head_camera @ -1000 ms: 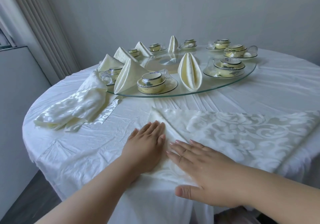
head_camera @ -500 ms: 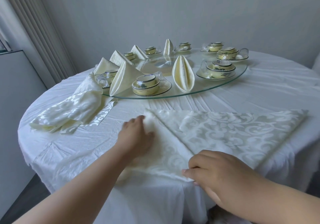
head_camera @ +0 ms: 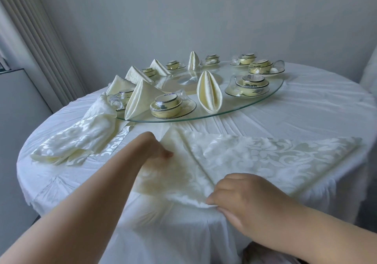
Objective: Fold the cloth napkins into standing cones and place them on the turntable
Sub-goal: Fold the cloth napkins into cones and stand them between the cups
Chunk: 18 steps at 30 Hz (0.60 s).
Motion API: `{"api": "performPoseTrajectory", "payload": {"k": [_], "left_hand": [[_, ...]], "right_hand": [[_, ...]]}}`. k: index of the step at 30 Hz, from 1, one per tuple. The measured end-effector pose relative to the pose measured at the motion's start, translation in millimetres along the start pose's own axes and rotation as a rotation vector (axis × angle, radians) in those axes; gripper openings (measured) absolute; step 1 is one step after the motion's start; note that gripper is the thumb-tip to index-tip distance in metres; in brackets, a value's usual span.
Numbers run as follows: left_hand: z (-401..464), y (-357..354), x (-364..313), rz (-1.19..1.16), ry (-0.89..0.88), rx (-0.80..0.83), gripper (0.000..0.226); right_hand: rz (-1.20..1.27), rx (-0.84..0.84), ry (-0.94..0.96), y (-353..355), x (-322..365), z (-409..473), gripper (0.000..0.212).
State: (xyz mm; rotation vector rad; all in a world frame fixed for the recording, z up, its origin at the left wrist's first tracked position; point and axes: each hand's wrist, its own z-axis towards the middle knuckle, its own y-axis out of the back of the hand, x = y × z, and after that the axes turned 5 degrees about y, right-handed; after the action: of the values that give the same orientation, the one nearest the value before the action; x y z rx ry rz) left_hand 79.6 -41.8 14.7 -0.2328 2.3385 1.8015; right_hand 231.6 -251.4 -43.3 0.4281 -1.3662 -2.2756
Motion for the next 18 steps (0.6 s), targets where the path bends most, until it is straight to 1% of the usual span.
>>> {"api": "performPoseTrajectory", "payload": {"k": [3, 5, 8, 9, 10, 11, 12, 13, 14, 15, 16, 17, 18], "left_hand": [[8, 16, -7, 0.163, -0.032, -0.024, 0.054], [14, 18, -9, 0.243, -0.049, -0.024, 0.059], [20, 9, -6, 0.225, -0.064, -0.011, 0.065], [21, 6, -3, 0.190, -0.057, -0.033, 0.070], [21, 3, 1, 0.154, -0.064, -0.112, 0.077], [18, 1, 3, 0.137, -0.093, -0.245, 0.079], [9, -3, 4, 0.114, -0.169, -0.390, 0.075], [-3, -10, 3, 0.053, -0.296, -0.510, 0.065], [-20, -18, 1, -0.039, -0.453, -0.558, 0.054], [-38, -28, -2, -0.088, -0.596, -0.518, 0.049], [-59, -39, -3, -0.088, -0.700, -0.427, 0.050], [-72, -52, -3, -0.034, -0.748, -0.315, 0.058], [-82, -64, -2, 0.067, -0.753, -0.217, 0.067]], "right_hand": [[0.007, -0.061, 0.002, -9, 17, 28, 0.022], [0.053, -0.075, 0.001, -21, 29, 44, 0.023], [0.122, -0.057, 0.037, -32, 38, 50, 0.015], [0.177, -0.043, 0.005, -29, 37, 47, 0.026], [0.226, -0.034, -0.045, -24, 35, 43, 0.041], [0.240, -0.008, -0.110, -14, 32, 40, 0.054], [0.193, 0.010, -0.160, -5, 27, 37, 0.064], [0.162, 0.077, -0.222, 5, 20, 34, 0.074], [0.158, 0.155, -0.285, 11, 12, 28, 0.083], [0.178, 0.251, -0.343, 16, 6, 22, 0.090], [0.178, 0.330, -0.390, 18, -1, 15, 0.093], [0.169, 0.376, -0.422, 18, -8, 9, 0.095], [0.170, 0.412, -0.440, 18, -13, 2, 0.098]]}}
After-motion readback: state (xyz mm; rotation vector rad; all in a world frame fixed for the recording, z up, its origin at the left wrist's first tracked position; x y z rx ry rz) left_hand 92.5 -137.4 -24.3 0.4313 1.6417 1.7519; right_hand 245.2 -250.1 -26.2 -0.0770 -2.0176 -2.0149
